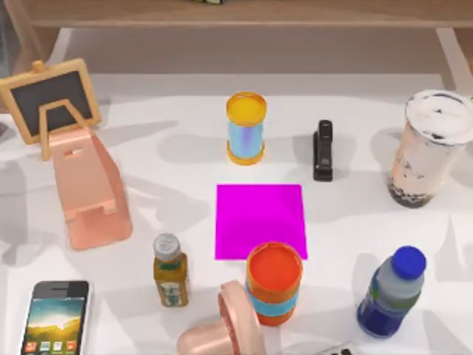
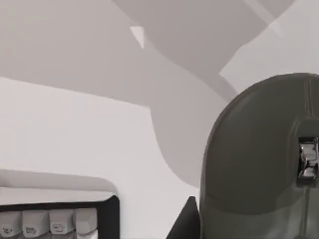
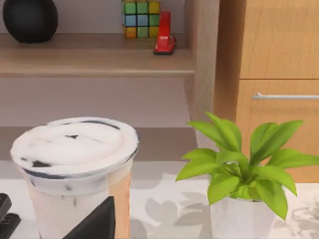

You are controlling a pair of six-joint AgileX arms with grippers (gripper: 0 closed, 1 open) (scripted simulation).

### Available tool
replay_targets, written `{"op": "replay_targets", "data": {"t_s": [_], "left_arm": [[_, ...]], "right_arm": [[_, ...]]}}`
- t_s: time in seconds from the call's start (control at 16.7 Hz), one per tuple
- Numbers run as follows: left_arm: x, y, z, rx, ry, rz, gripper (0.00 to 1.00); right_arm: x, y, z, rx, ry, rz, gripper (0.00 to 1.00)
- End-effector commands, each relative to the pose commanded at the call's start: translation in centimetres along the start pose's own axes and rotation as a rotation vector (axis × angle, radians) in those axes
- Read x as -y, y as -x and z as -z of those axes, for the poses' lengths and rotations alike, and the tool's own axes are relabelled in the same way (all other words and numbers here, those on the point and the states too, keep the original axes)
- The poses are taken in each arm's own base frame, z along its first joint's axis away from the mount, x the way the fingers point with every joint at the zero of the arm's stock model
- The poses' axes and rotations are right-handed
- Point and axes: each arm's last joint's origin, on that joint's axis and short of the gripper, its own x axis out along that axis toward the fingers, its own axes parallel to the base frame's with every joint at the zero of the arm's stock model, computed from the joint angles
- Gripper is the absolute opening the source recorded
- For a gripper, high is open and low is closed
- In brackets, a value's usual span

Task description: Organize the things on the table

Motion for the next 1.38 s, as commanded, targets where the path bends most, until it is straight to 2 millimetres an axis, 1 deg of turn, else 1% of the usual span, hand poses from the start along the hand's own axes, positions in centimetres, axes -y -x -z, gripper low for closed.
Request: {"op": "replay_targets", "data": {"t_s": [0.18,0.3,0.42,0.66,0.78,0.9,1.08,1.2,1.38], "left_arm": [[0.2,4.0,0.1,-0.004,0.009,0.000,0.00],[0.4,5.4,-0.1,0.010,0.014,0.010,0.00],[0.5,5.6,-0.3,0.023,0.017,0.019,0.00],[0.4,5.4,-0.2,0.025,0.015,0.020,0.00],[-0.2,5.9,-0.6,0.007,0.025,0.011,0.00],[-1.7,7.0,-1.5,-0.034,0.051,-0.014,0.00],[-5.1,9.6,-4.1,-0.110,0.128,-0.090,0.00],[-7.7,11.3,-6.6,-0.142,0.209,-0.157,0.00],[-11.8,13.1,-11.6,-0.135,0.383,-0.261,0.00]], "right_arm": [[0.0,0.0,0.0,0.000,0.000,0.000,1.00],[0.0,0.0,0.0,0.000,0.000,0.000,1.00],[0.0,0.0,0.0,0.000,0.000,0.000,1.00],[0.0,0.0,0.0,0.000,0.000,0.000,1.00],[0.0,0.0,0.0,0.000,0.000,0.000,1.00],[0.0,0.0,0.0,0.000,0.000,0.000,1.00],[0.0,0.0,0.0,0.000,0.000,0.000,1.00],[0.0,0.0,0.0,0.000,0.000,0.000,1.00],[0.0,0.0,0.0,0.000,0.000,0.000,1.00]]}}
